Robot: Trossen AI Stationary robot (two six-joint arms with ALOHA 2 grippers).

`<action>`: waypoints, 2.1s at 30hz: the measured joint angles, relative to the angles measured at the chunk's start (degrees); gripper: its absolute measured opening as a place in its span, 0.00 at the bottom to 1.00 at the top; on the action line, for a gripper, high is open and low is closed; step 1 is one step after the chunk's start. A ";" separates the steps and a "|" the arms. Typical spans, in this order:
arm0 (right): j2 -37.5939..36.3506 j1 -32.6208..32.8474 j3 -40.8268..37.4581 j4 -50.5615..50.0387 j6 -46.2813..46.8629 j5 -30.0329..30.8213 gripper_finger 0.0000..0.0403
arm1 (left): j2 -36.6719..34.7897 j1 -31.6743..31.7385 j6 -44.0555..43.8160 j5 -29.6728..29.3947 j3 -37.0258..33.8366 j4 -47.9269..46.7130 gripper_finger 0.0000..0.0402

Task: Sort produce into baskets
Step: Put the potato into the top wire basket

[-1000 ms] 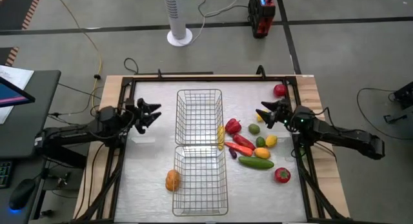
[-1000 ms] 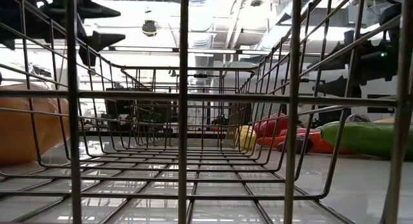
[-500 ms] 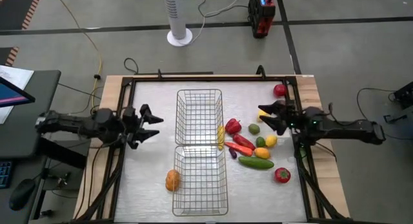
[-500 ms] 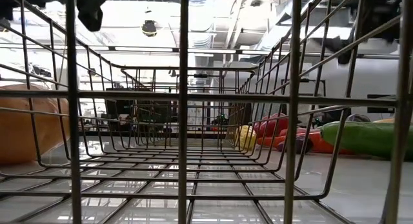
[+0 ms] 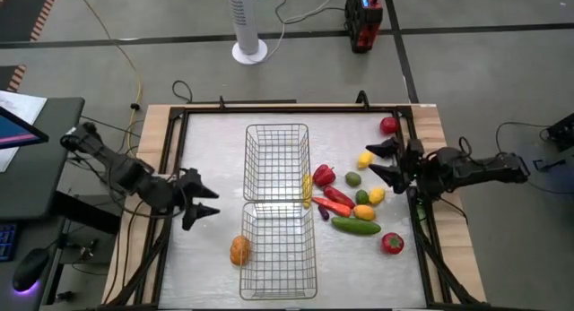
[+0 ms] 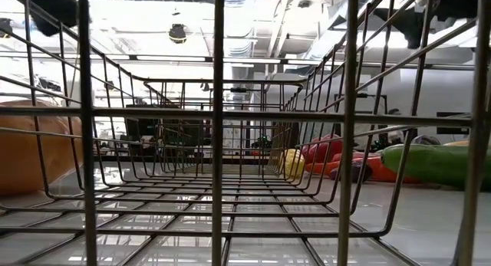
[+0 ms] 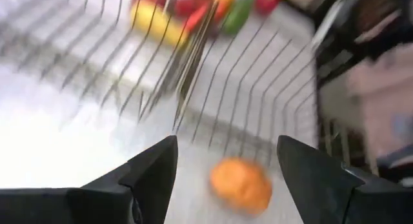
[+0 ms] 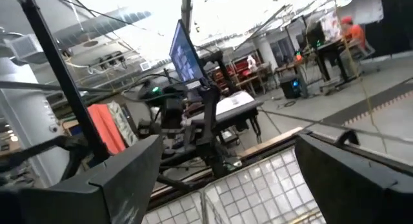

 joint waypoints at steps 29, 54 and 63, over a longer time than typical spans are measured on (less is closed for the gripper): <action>0.00 -3.08 0.75 1.59 -3.42 1.48 0.95 | 37.72 -2.63 -18.88 26.21 3.56 2.00 0.63; 1.87 -2.84 0.77 1.61 -3.11 1.38 0.95 | 37.66 -1.32 -7.41 21.80 3.56 9.21 0.68; 3.78 -2.84 0.75 1.78 -2.85 1.38 0.95 | 37.66 -1.36 -5.21 19.45 3.56 9.17 0.85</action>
